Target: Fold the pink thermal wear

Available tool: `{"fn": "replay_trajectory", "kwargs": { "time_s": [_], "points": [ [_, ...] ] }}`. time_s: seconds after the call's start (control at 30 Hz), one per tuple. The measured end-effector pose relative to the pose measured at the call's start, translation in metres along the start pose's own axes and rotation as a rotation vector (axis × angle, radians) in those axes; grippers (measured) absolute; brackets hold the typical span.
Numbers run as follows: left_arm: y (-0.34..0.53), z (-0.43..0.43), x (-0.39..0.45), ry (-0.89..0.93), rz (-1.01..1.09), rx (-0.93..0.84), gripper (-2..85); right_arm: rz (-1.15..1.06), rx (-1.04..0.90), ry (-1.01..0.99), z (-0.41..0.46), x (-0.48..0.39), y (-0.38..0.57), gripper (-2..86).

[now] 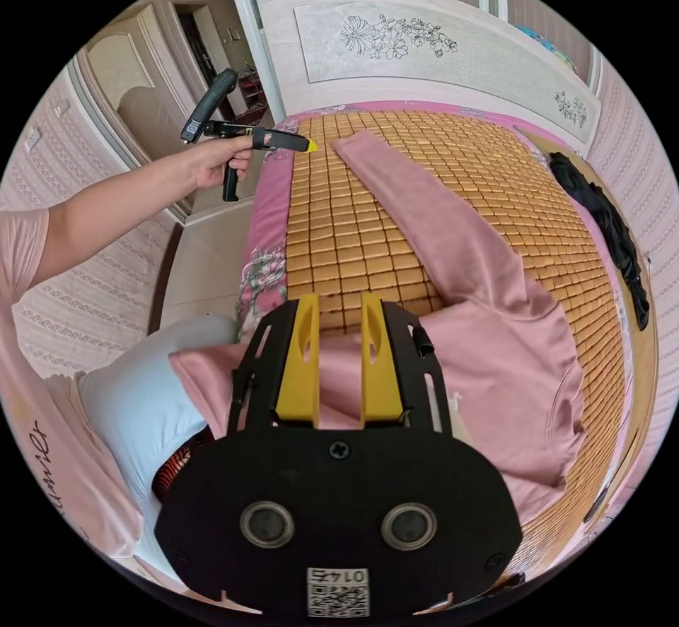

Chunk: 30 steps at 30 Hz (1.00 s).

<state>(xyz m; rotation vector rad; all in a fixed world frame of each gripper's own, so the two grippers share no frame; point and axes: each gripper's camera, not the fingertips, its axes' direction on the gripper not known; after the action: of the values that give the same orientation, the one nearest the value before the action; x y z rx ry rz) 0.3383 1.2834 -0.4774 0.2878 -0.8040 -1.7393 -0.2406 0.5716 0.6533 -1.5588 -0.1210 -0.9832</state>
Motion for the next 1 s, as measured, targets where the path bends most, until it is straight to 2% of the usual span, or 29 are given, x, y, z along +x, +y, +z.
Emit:
{"fn": "replay_trajectory", "kwargs": {
  "time_s": [0.2, 0.23, 0.37, 0.47, 0.57, 0.63, 0.77, 0.83, 1.0],
  "points": [
    [-0.042, 0.049, -0.022, -0.08, -0.043, -0.084, 10.2, 0.087, -0.014, -0.023, 0.022, 0.038, -0.055, 9.2],
    [-0.043, 0.062, -0.024, -0.083, -0.032, -0.144, 9.3, 0.107, -0.024, -0.051, 0.027, 0.044, -0.058, 9.2],
    [-0.038, 0.061, -0.016, -0.064, 0.06, -0.113, 4.4, 0.128, -0.025, -0.063, 0.03, 0.052, -0.052, 9.2],
    [-0.021, 0.031, 0.01, 0.007, 0.181, 0.01, 3.7, 0.158, -0.01, -0.111, 0.025, 0.063, -0.042, 9.2],
    [0.018, -0.014, 0.059, 0.125, 0.391, 0.159, 3.6, 0.229, 0.043, -0.234, 0.007, 0.075, -0.026, 9.5],
    [0.057, -0.041, 0.104, 0.195, 0.557, 0.21, 3.6, 0.273, 0.189, -0.338, -0.019, 0.08, 0.004, 11.3],
    [0.104, -0.06, 0.152, 0.258, 0.688, 0.225, 3.7, 0.403, 0.282, -0.368, -0.04, 0.09, 0.063, 12.3],
    [0.125, -0.067, 0.177, 0.256, 0.744, 0.234, 3.8, 0.478, 0.269, -0.388, -0.048, 0.098, 0.106, 4.9],
    [0.134, -0.095, 0.226, 0.3, 0.82, 0.341, 3.8, 0.495, 0.396, -0.39, -0.108, 0.108, 0.186, 3.2]
  ]
}}
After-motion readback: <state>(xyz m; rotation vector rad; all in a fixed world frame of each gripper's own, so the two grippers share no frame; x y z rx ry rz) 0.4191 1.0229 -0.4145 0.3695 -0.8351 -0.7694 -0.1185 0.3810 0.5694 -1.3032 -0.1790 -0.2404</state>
